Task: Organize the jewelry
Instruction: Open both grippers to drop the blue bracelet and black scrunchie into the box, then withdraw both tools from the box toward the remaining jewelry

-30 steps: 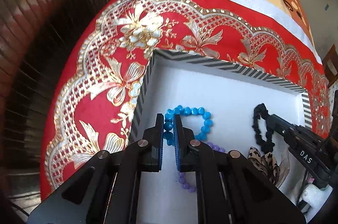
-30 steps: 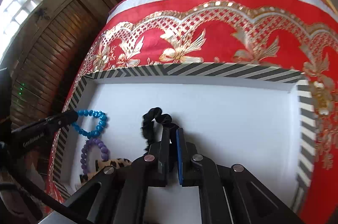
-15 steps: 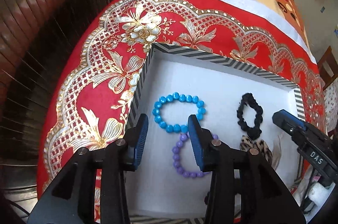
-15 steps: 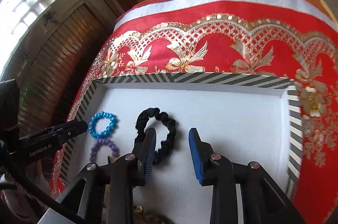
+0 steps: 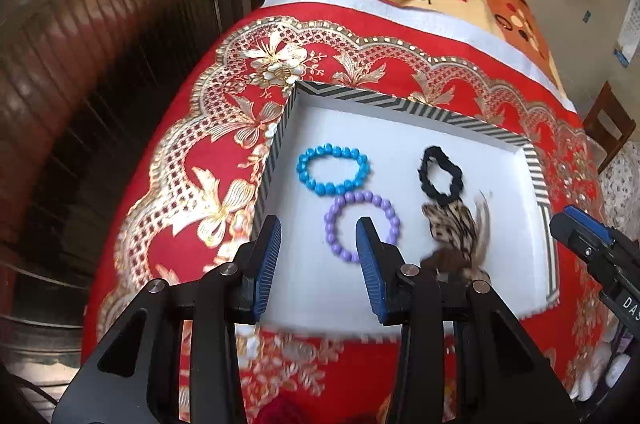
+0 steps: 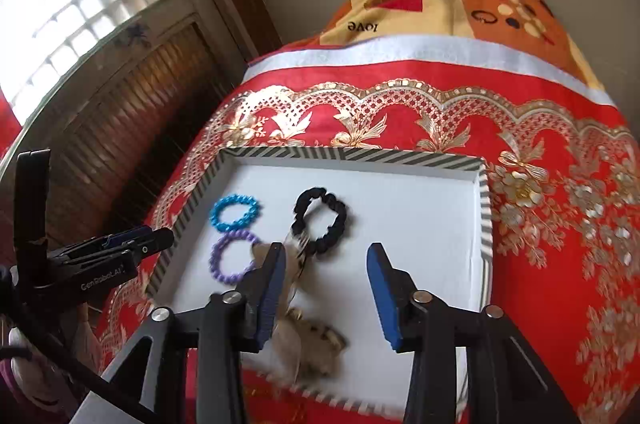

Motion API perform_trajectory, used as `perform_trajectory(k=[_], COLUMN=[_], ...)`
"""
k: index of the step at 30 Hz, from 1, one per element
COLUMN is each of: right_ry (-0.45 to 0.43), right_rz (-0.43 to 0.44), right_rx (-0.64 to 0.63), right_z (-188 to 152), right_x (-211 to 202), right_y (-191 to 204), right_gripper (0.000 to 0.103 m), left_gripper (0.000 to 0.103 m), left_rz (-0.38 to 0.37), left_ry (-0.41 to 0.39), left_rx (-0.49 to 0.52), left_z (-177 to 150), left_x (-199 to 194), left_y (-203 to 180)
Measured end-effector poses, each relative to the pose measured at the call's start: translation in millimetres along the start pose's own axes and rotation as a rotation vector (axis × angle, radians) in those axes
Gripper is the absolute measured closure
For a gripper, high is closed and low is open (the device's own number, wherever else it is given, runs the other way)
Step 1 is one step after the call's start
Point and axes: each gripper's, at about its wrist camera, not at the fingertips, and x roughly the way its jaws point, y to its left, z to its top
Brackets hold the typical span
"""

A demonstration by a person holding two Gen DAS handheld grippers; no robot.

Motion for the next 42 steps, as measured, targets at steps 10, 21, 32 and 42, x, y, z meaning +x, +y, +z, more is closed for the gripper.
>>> perform_trajectory(k=[10, 21, 32, 42], right_ry=[-0.022, -0.026, 0.011, 0.052], right_rz=[-0.034, -0.077, -0.093, -0.068], right_rx=[-0.003, 0.033, 0.078, 0.070], right_z=[-53, -112, -169, -191], right_x=[-45, -85, -104, -95], right_y=[24, 36, 28, 30], right_gripper=[0.061, 0.060, 0.060, 0.060], left_gripper=[0.065, 0.065, 0.057, 0.054], left_rz=[0.018, -0.023, -0.125, -0.209], left_ry=[-0.075, -0.058, 0.034, 0.147], left_rx=[0.069, 0.073, -0.016, -0.148], left_z=[-52, -108, -145, -162], left_x=[-54, -85, -86, -59], left_y=[6, 21, 54, 55])
